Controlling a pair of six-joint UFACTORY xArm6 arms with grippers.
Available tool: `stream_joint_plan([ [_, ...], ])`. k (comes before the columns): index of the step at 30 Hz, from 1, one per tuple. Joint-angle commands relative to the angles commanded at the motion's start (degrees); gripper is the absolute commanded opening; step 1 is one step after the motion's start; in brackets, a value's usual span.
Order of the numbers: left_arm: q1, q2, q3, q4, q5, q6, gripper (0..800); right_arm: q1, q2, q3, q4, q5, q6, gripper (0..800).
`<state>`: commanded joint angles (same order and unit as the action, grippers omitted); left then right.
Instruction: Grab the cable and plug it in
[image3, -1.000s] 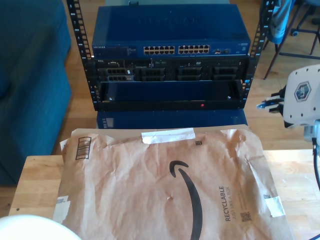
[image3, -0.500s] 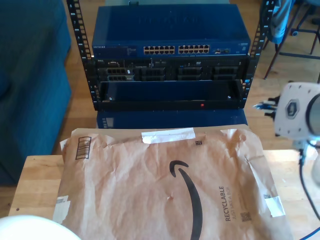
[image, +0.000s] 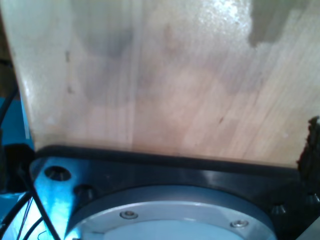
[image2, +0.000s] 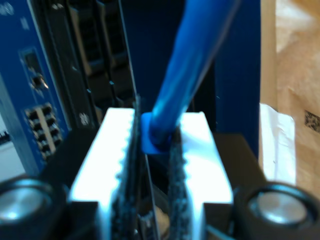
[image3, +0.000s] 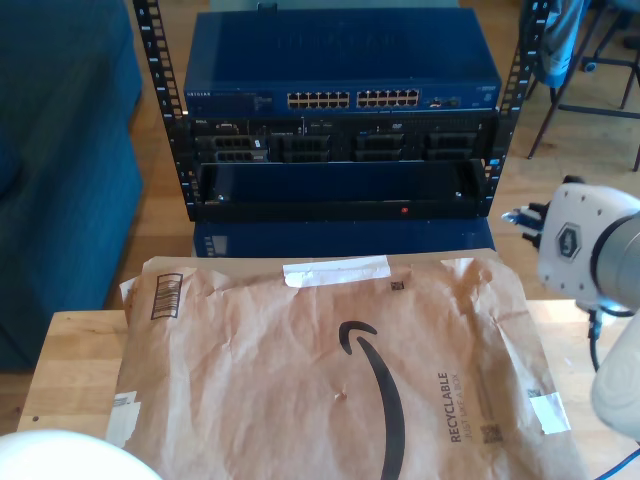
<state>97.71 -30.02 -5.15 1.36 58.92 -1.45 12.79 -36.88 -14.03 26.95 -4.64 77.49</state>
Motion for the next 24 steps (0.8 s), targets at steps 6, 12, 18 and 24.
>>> stream_joint_plan([
  [6,0.00,0.00,0.00,0.00,0.00,0.00,800,1.49,-0.09,-0.18,-2.64,-5.36,-0.09,0],
  [12,0.00,0.00,0.00,0.00,-0.09,0.00,800,4.48,0.35,-0.44,-2.55,-8.88,0.09,0],
  [18,0.00,0.00,0.00,0.00,0.00,0.00,800,4.31,0.00,0.44,-2.73,-9.23,0.26,0],
  [24,0.00,0.00,0.00,0.00,0.00,0.00,800,4.48,-3.25,3.78,-2.90,-9.41,0.18,0],
])
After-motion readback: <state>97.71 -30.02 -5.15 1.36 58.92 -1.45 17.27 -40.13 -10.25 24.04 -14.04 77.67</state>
